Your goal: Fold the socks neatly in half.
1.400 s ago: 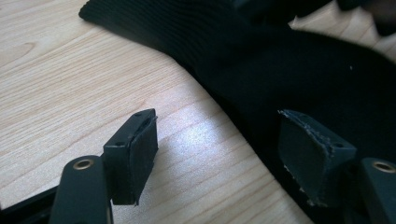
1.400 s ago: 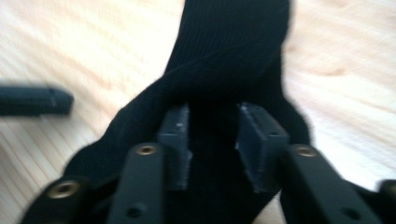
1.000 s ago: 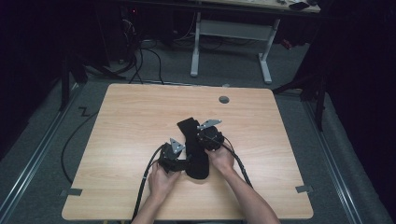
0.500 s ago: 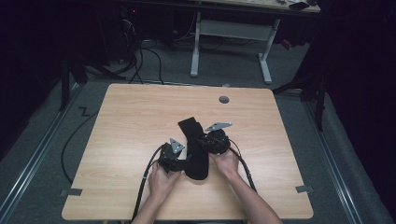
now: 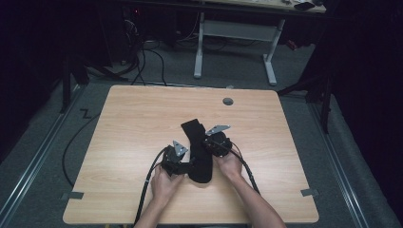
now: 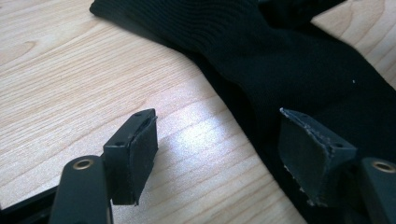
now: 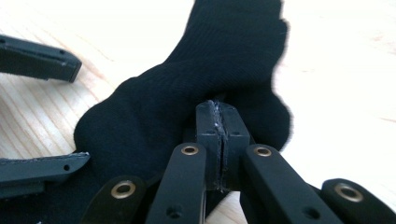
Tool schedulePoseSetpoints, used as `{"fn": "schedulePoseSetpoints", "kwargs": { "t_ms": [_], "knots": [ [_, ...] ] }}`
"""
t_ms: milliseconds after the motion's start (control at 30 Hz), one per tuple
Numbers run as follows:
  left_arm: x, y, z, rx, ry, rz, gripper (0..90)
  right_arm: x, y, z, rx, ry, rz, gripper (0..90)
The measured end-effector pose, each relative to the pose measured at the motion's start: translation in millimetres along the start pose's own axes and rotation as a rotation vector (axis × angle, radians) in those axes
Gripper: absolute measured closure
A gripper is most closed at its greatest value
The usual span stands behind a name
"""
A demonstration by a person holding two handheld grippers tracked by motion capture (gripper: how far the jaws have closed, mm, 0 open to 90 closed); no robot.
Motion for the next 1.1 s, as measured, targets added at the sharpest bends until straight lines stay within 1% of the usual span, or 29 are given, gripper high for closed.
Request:
{"fn": "schedulePoseSetpoints", "kwargs": {
  "t_ms": [100, 200, 267, 300, 333, 367, 400, 433, 467, 533, 567, 633, 667, 700, 733, 767, 833, 867, 900, 933, 1000, 1033, 1067, 1100],
  "knots": [
    [0.1, 0.0, 0.0, 0.001, 0.001, 0.000, 29.5, 4.7, 2.5, 9.4, 0.019, -0.016, -0.006, 88.7],
    [0.1, 0.0, 0.0, 0.001, 0.001, 0.000, 29.5, 9.8, 7.3, 19.8, 0.042, -0.036, 0.003, 88.6],
    [0.1, 0.0, 0.0, 0.000, 0.001, 0.001, 29.5, 12.1, 7.4, 20.9, 0.039, -0.040, 0.000, 88.5],
    [0.1, 0.0, 0.0, 0.000, 0.002, 0.001, 29.5, 12.6, 6.6, 19.5, 0.034, -0.044, 0.002, 88.1],
    [0.1, 0.0, 0.0, 0.000, 0.002, 0.000, 29.5, 13.4, 4.0, 15.9, 0.017, -0.055, 0.009, 87.9],
    [0.1, 0.0, 0.0, 0.000, 0.002, 0.000, 29.5, 13.4, 4.0, 15.9, 0.017, -0.055, 0.009, 87.9],
    [0.2, 0.0, 0.0, 0.001, 0.002, 0.000, 29.5, 15.3, -1.7, 8.9, -0.002, -0.054, -0.012, 87.9],
    [0.2, 0.0, 0.0, 0.001, 0.002, 0.000, 29.5, 15.3, -1.7, 8.9, -0.002, -0.054, -0.012, 87.9],
    [-0.1, -0.3, 0.1, 0.000, 0.001, -0.001, 29.5, 19.0, -5.7, 4.1, -0.008, -0.038, -0.043, 84.6],
    [0.0, -0.2, 0.0, 0.001, 0.001, 0.001, 29.5, 21.8, -7.6, 1.7, -0.006, -0.047, -0.057, 76.6],
    [0.1, -0.2, 0.0, 0.001, 0.001, 0.001, 29.5, 22.9, -8.0, 2.1, -0.003, -0.044, -0.063, 75.0],
    [0.0, -0.2, 0.0, 0.001, 0.001, 0.000, 29.5, 22.8, -7.6, 4.4, 0.021, -0.029, -0.073, 75.2],
    [0.0, -0.2, 0.0, 0.001, 0.001, 0.000, 29.5, 22.0, -7.6, 3.8, 0.015, -0.029, -0.068, 76.4],
    [0.0, -0.2, 0.0, 0.001, 0.001, 0.000, 29.5, 21.5, -8.1, 2.1, -0.001, -0.029, -0.060, 78.7],
    [0.0, -0.2, 0.0, 0.000, 0.001, 0.001, 29.5, 20.7, -9.6, -2.7, -0.031, -0.034, -0.043, 81.3],
    [0.0, -0.2, 0.0, 0.000, 0.001, 0.001, 29.5, 20.9, -10.7, -5.7, -0.050, -0.042, -0.031, 82.2],
    [0.0, -0.2, 0.0, 0.000, 0.000, 0.000, 29.6, 21.1, -9.6, -3.8, -0.030, -0.053, -0.048, 81.9],
    [-0.2, -0.2, 0.0, 0.000, -0.002, 0.000, 29.7, 19.3, -8.4, -0.4, -0.011, -0.067, -0.042, 79.1],
    [-0.4, -0.2, -0.1, -0.001, -0.006, 0.001, 29.9, 16.2, -7.2, 4.1, 0.014, -0.080, -0.027, 76.1],
    [-0.6, -0.2, 0.0, -0.003, -0.010, 0.002, 30.4, 12.3, -6.4, 9.1, 0.046, -0.078, -0.017, 73.4],
    [0.1, -0.2, 0.3, -0.001, -0.012, 0.001, 31.5, 3.7, -7.0, 17.3, 0.087, -0.056, -0.003, 71.4],
    [0.4, -0.3, 0.6, -0.002, -0.013, 0.000, 32.5, -1.5, -9.0, 19.6, 0.098, -0.034, 0.004, 70.8],
    [1.1, -0.3, 1.0, -0.005, -0.022, 0.008, 33.9, -6.7, -12.1, 20.4, 0.097, -0.017, 0.020, 70.0],
    [1.1, -0.3, 1.0, -0.005, -0.022, 0.008, 35.7, -6.7, -12.1, 20.4, 0.097, -0.017, 0.020, 70.0]
  ]
}}
Point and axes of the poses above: each handheld gripper's, and its own axes: z roughly backward along the jaws, y roughly out of its top, x roughly to its right, the point moved 4 cm from there along -z, roughly forward along the jaws, and after that the axes turned 4 degrees about y, right-handed, at the moved point
